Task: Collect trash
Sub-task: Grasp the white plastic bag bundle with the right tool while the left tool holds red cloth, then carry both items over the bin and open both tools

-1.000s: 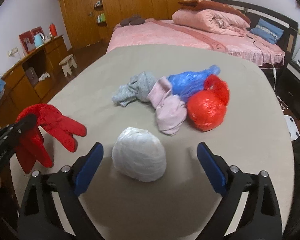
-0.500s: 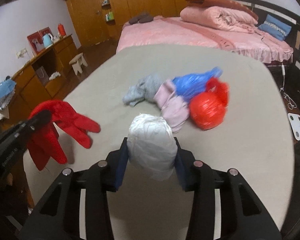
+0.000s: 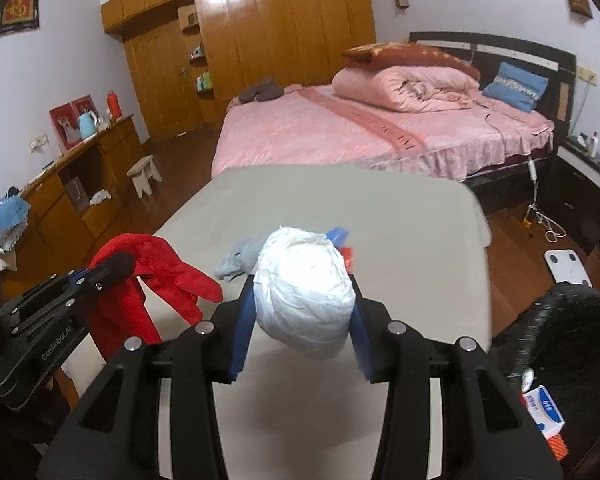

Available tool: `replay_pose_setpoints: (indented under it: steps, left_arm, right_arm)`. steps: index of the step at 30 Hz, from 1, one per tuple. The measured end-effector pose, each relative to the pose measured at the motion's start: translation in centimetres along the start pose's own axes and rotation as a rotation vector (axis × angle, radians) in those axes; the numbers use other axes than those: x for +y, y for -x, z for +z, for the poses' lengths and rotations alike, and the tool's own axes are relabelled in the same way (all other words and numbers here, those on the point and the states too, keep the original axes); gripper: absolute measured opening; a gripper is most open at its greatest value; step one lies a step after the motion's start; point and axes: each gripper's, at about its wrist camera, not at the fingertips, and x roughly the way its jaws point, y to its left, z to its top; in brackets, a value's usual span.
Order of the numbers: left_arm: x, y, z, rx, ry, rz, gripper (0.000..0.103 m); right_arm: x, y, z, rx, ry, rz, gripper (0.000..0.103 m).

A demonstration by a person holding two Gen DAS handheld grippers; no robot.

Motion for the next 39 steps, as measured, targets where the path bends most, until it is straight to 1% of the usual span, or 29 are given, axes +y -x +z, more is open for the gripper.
replay_pose_setpoints:
  steps: [9,17,27,39]
  left_arm:
    - [-6.4,0.9,1.7,-0.022,-0.049,-0.089,0.008]
    - [-12.1,1.3,1.8,-0.020,-0.102,-0.175,0.008]
    - [-17.4,1.5,0.8,-0.005,-0.151,-0.266,0.008]
    - [-25.5,0.9,0.4,0.009,-0.232,-0.405,0.008]
  right_arm:
    - [-4.9,4.6,0.2,-0.047,-0.034,-0.071,0.042]
    - [-9.4,8.2,-0.8,-0.074,-0.068,-0.148,0.043]
    - [-14.7,12.0,-3.1,-0.093,-0.130,-0.248,0.043]
    - [-21.5,15.6,-6.5,-0.093,-0.219,-0.373,0.043]
